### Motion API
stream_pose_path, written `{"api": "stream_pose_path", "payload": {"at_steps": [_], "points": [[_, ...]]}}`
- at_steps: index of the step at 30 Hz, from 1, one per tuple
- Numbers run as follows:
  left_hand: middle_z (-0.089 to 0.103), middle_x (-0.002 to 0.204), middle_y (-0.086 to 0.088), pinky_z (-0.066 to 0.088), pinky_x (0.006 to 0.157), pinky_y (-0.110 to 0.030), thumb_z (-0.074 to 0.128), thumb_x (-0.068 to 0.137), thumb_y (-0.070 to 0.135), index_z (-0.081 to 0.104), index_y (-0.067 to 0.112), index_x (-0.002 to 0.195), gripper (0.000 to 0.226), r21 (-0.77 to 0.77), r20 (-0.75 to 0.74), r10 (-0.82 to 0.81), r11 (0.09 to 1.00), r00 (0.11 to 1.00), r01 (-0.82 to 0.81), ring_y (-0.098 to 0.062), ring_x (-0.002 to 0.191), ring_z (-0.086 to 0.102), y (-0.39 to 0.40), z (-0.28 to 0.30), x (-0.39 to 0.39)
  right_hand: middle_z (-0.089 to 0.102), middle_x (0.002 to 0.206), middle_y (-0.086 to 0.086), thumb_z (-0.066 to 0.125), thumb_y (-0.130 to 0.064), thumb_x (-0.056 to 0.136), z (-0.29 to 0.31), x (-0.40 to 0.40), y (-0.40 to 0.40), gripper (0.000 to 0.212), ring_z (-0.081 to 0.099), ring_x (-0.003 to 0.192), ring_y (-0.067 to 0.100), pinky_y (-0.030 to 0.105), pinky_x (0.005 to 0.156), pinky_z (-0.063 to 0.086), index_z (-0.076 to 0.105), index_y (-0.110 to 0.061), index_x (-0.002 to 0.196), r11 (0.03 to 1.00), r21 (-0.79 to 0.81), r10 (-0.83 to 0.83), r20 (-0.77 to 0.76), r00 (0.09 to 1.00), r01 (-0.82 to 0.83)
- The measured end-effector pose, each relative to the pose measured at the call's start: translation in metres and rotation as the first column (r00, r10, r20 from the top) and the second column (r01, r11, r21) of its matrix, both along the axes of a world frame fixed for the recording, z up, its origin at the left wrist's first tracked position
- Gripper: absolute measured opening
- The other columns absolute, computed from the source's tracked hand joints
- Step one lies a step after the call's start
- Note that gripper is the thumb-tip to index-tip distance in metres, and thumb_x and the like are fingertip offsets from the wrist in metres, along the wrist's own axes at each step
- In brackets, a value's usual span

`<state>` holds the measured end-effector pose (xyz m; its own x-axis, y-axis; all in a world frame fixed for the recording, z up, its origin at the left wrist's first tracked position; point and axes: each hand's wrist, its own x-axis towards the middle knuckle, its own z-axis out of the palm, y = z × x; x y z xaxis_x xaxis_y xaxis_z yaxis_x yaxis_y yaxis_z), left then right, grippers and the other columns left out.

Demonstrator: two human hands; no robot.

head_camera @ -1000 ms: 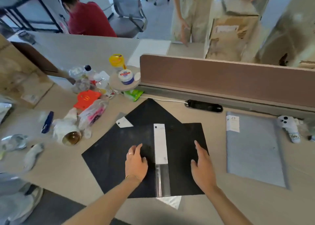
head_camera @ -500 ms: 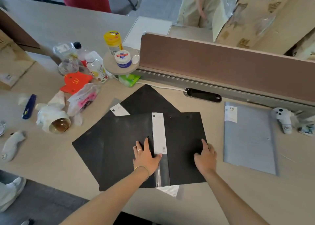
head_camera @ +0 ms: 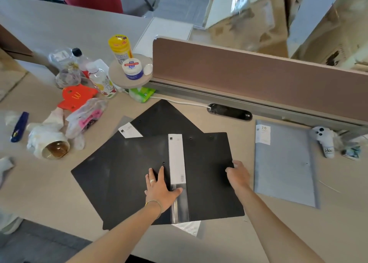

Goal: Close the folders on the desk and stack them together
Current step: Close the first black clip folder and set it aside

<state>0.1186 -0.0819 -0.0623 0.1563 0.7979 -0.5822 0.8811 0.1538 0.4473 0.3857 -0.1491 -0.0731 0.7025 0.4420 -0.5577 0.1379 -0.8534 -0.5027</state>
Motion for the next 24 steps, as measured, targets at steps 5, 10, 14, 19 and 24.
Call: {"api": "stream_pose_path", "payload": {"at_steps": [5, 10, 14, 19, 24], "points": [[-0.015, 0.168, 0.000, 0.019, 0.122, -0.059, 0.081, 0.071, 0.052, 0.002, 0.034, 0.159, 0.119, -0.022, -0.033, -0.050, 0.999, 0.998, 0.049, -0.030, 0.156, -0.012, 0.003, -0.003, 0.000, 0.045, 0.143, 0.011, 0.057, -0.024, 0.092, 0.005, 0.009, 0.053, 0.051, 0.045, 0.128, 0.032, 0.046, 0.106, 0.044, 0.046, -0.026, 0.141, 0.959, -0.010, 0.275, 0.283, 0.919, -0.284], [-0.013, 0.166, 0.002, 0.018, 0.123, -0.058, 0.083, 0.069, 0.052, 0.001, 0.037, 0.158, 0.122, -0.059, -0.055, -0.061, 0.997, 0.997, 0.058, -0.034, 0.155, -0.006, 0.010, -0.001, 0.005, 0.032, 0.153, 0.010, 0.045, -0.036, 0.098, -0.006, 0.033, 0.123, 0.040, 0.025, 0.143, 0.033, 0.049, 0.117, 0.024, 0.051, -0.028, 0.137, 0.747, -0.156, 0.642, 0.422, 0.641, -0.646], [-0.012, 0.165, 0.004, 0.019, 0.123, -0.057, 0.082, 0.067, 0.054, 0.001, 0.039, 0.157, 0.122, -0.071, -0.028, -0.047, 0.996, 0.999, 0.045, -0.033, 0.155, -0.002, 0.008, -0.001, 0.002, 0.044, 0.141, 0.013, 0.042, -0.031, 0.096, -0.014, 0.040, 0.137, 0.030, 0.036, 0.131, 0.036, 0.048, 0.112, 0.028, 0.063, -0.019, 0.114, 0.715, -0.208, 0.680, 0.431, 0.594, -0.668], [-0.010, 0.165, 0.000, 0.014, 0.123, -0.062, 0.081, 0.067, 0.058, 0.002, 0.039, 0.157, 0.121, -0.102, -0.004, 0.005, 0.995, 1.000, -0.006, -0.034, 0.155, -0.003, 0.011, 0.003, 0.006, 0.060, 0.120, 0.018, 0.040, -0.026, 0.094, 0.004, 0.036, 0.139, 0.033, 0.054, 0.110, 0.039, 0.047, 0.099, 0.041, 0.062, -0.011, 0.113, 0.726, -0.182, 0.648, 0.503, 0.572, -0.663], [-0.011, 0.166, -0.002, 0.003, 0.122, -0.065, 0.078, 0.071, 0.058, 0.003, 0.038, 0.157, 0.116, -0.106, 0.016, 0.030, 0.994, 0.999, -0.028, -0.034, 0.155, -0.003, 0.008, 0.010, 0.008, 0.070, 0.101, 0.010, 0.047, -0.024, 0.093, 0.033, 0.030, 0.123, 0.019, 0.063, 0.092, 0.035, 0.042, 0.087, 0.046, 0.060, -0.014, 0.102, 0.718, -0.118, 0.636, 0.511, 0.578, -0.686]]}}
